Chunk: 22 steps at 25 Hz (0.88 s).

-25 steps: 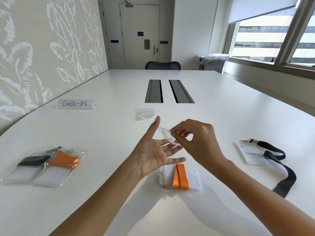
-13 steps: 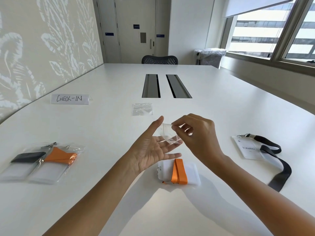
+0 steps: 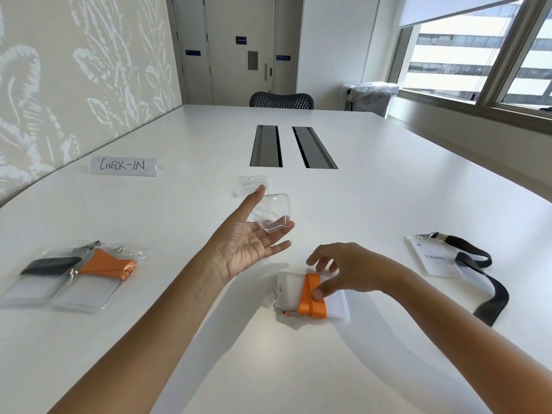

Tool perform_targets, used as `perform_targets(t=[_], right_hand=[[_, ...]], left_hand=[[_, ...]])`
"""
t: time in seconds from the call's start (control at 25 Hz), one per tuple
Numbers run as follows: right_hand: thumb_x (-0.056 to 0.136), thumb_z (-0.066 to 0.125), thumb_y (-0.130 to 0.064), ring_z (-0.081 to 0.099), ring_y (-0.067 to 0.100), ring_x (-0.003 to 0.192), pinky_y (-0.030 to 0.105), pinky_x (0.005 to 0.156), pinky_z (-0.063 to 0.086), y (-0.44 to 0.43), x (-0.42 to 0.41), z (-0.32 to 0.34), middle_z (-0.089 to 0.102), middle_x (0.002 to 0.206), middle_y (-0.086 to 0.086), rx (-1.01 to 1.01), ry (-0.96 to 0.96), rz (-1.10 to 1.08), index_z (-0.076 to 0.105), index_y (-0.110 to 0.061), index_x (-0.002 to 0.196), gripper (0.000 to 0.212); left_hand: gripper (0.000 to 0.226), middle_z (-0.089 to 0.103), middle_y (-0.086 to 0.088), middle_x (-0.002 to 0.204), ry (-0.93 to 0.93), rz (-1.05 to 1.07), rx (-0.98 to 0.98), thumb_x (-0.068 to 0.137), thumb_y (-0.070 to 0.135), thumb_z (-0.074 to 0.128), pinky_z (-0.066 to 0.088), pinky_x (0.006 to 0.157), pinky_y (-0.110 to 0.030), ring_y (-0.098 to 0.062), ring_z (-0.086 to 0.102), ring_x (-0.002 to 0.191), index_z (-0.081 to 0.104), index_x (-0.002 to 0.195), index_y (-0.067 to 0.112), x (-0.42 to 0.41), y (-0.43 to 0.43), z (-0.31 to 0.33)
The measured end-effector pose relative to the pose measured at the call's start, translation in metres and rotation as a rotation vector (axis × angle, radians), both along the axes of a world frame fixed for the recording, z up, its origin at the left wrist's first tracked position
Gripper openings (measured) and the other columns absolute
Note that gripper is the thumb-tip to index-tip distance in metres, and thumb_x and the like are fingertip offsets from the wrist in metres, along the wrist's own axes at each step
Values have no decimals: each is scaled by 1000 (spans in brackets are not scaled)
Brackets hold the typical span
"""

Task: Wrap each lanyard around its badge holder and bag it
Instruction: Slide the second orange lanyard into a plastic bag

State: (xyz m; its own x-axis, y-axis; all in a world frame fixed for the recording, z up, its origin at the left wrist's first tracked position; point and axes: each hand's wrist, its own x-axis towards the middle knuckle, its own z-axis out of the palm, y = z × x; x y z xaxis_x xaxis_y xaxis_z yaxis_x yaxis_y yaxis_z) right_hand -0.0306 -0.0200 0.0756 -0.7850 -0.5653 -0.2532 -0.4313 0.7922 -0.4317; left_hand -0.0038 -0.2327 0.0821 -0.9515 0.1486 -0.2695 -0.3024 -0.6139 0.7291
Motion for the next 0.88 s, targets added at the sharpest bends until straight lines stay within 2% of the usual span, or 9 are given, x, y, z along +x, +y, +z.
perform_targets(t=[0.16,0.32,0.44,0.52,0.68,0.8,0.88], right_hand=[[71,85,-35,54,9,93,22,83,46,-3,1,-3,63,110,-4,-42,-131,-15,64,-22,109,45],[69,88,-22,57,11,84,24,80,47,-2,1,1,65,92,-5,-188,-291,-17,63,-23,90,33],[71,86,-12,57,10,71,23,71,46,-1,-1,4,66,79,-4,-356,-352,-41,65,-20,83,26],[69,86,-11,56,11,67,26,70,44,-1,-2,3,67,79,0,-440,-284,-80,68,-18,81,23],[65,88,-16,62,22,78,40,75,46,2,-7,8,74,88,14,-634,-157,-184,76,-16,83,22],[64,88,-20,66,19,79,42,79,54,4,-8,17,75,83,4,-745,10,-268,78,-20,82,21],[66,88,-21,68,14,78,32,74,54,6,-6,25,75,80,-6,-802,185,-305,77,-25,83,20]], left_hand=[[75,64,-16,114,-6,27,4,74,46,71,48,98,-46,-26,68,105,47,127,-2,1,1,0],[73,63,-16,117,-4,40,27,75,43,71,47,100,-45,-27,66,109,47,126,-3,3,-1,1],[74,63,-17,118,-4,50,38,75,45,71,46,101,-45,-27,65,110,48,124,-6,2,-3,3],[76,63,-18,119,-6,67,50,74,46,71,47,101,-44,-27,65,110,48,124,-7,2,-5,4],[83,60,-18,127,1,104,93,71,48,72,48,100,-43,-27,65,112,48,126,-8,3,-10,8],[85,57,-18,132,6,125,107,69,48,74,49,98,-42,-27,65,111,47,127,-8,4,-14,11],[86,56,-19,132,0,128,134,69,47,75,49,99,-43,-28,65,111,46,128,-9,4,-14,11]])
